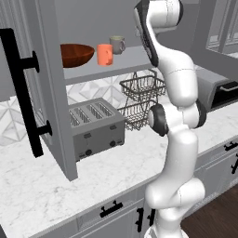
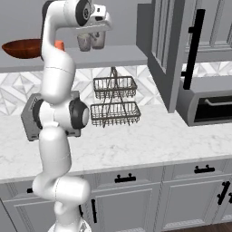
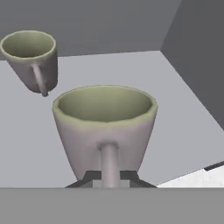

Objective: Gather all objects into one cabinet and sort the glasses and bowls to opposite sides.

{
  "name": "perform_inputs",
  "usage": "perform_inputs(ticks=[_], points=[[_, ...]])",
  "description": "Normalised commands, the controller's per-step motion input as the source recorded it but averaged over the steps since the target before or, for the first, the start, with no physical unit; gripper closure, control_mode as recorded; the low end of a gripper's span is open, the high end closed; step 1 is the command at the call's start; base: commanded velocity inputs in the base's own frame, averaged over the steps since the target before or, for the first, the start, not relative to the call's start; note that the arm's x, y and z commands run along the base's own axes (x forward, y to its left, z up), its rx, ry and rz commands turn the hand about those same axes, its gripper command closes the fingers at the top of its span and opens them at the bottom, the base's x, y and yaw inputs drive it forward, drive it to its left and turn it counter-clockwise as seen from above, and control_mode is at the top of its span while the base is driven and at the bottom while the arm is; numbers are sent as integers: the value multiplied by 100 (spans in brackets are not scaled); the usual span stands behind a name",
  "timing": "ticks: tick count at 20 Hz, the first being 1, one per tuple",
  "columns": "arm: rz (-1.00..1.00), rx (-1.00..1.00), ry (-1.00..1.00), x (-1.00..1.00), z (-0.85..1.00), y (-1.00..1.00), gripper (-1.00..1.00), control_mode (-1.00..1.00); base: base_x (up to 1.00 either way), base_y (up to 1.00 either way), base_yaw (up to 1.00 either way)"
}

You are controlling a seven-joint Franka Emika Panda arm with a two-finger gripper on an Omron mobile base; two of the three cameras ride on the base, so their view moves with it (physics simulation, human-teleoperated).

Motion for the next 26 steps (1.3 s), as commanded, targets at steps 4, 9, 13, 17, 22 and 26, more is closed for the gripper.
perform_inputs(ticks=[4,9,13,17,22,26], points=[[4,-2,-70,-63,-100,-15,100,-100,0,0,0],[12,6,-74,-86,-100,-51,100,-100,0,0,0],[9,1,-64,-16,-100,-33,100,-100,0,0,0],[0,1,-32,42,-93,-4,100,-100,0,0,0],[0,0,-8,81,-36,1,100,-100,0,0,0],[-3,0,0,92,-16,9,100,-100,0,0,0]])
